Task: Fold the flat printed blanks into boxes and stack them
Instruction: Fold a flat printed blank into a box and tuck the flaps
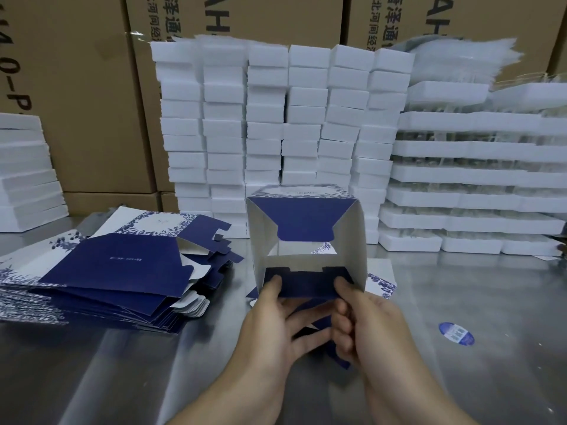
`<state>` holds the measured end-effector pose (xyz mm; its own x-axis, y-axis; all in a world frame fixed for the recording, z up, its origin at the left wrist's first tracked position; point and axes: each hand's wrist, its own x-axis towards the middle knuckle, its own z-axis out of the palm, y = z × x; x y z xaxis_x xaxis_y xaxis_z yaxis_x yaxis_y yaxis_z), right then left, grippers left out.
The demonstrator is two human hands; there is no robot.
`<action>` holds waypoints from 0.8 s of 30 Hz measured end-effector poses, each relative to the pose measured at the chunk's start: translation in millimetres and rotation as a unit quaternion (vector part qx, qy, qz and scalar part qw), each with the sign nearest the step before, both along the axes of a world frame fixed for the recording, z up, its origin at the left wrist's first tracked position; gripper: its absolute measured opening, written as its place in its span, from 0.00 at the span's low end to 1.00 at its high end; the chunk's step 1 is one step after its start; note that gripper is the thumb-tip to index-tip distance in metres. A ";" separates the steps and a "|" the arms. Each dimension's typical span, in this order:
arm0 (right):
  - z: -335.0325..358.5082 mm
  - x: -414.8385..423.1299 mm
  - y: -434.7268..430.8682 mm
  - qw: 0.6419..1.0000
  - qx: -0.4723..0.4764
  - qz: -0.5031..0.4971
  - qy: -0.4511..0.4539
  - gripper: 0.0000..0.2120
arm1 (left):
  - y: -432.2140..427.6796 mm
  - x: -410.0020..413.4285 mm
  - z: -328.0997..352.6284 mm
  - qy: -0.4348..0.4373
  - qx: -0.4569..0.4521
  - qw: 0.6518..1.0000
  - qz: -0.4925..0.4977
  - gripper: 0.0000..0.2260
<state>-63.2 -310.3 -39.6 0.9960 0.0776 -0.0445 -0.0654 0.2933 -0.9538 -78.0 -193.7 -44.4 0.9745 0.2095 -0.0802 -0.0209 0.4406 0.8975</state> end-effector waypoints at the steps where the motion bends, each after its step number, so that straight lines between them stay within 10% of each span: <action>1: -0.6 -0.4 0.5 1.000 -0.003 0.002 -0.003 0.26 | 0.4 -0.9 0.7 -0.001 -0.003 1.000 0.003 0.25; 24: 8.7 -1.8 -11.4 0.968 -0.104 -0.111 -0.201 0.32 | 7.6 18.1 -17.5 -0.098 0.146 0.983 0.055 0.18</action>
<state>-65.0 -321.7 -30.9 0.9269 -0.1100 0.3589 0.3663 0.0558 -0.9288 -59.9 -186.1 -61.8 0.9352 0.3006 0.1871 -0.2400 0.1499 0.9591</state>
